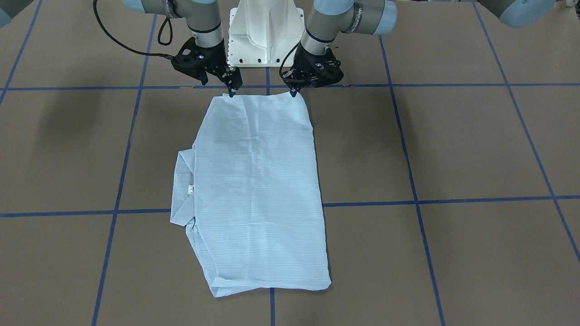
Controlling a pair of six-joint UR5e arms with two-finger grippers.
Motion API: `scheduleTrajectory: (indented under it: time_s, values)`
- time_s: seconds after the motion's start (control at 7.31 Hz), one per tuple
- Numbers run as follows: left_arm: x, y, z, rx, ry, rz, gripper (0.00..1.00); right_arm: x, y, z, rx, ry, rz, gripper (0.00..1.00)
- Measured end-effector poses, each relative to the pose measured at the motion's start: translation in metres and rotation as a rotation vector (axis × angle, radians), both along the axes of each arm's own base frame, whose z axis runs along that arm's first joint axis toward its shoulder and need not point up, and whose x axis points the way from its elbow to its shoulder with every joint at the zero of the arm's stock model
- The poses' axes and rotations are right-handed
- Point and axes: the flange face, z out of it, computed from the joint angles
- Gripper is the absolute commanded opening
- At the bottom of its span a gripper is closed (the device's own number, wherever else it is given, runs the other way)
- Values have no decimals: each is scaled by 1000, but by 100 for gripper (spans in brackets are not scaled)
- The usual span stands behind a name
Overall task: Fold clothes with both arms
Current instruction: 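Move both grippers to the shirt edge nearest the robot and grasp its corners, then hold the near shirt corners with both grippers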
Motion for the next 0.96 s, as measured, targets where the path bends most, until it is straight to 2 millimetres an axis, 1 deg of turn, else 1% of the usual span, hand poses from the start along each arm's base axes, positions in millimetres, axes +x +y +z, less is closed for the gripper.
scheduleTrajectory:
  time_s: [0.27, 0.68, 0.96]
  values:
    - [0, 0, 0, 0, 0, -1, 0, -16, 0, 16, -84, 31, 96, 100]
    - [0, -1, 1, 2, -2, -2, 0, -50, 8, 26, -113, 71, 95, 99]
    - [0, -2, 1, 2, -1, -4, 0, -59, 15, 29, -115, 83, 78, 97]
